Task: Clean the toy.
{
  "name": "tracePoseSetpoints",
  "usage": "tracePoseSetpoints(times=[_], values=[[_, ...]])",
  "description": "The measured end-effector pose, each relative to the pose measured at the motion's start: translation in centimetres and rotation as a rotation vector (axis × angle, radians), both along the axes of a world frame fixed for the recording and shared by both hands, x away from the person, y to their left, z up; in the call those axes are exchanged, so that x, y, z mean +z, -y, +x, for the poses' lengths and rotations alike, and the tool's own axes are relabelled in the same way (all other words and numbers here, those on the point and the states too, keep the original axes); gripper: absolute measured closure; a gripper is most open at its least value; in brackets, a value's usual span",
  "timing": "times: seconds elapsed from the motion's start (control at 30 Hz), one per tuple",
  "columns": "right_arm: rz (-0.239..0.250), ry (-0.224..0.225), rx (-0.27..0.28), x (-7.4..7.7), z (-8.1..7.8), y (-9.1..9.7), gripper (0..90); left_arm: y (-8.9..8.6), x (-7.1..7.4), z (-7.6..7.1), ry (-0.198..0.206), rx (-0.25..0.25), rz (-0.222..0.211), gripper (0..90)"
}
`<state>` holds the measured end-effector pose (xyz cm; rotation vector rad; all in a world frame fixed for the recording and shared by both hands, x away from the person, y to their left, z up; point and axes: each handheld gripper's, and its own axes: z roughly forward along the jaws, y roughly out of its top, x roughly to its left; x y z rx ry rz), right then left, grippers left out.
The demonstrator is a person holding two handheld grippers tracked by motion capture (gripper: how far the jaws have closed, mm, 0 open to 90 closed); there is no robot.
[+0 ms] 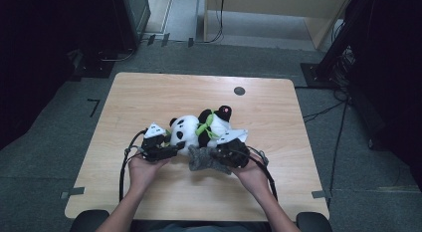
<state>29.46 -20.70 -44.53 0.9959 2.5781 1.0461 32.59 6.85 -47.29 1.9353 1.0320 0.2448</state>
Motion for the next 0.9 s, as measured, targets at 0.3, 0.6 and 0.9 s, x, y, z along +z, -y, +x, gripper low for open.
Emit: tracePoseSetpoints(times=[0.3, 0.6, 0.9], values=[[0.058, -0.025, -0.058, 0.6, -0.1, 3.7, 82.1, -0.1, 0.1, 0.3, -0.009, -0.013, -0.004, 44.7], [0.064, -0.054, -0.102, 0.4, -0.1, 6.2, 81.1, -0.1, 0.1, 0.2, -0.01, -0.014, 0.001, 45.1], [0.064, -0.058, -0.185, 0.5, 0.7, 9.0, 81.0, -0.2, 0.0, 0.2, -0.009, -0.015, -0.001, 45.2]])
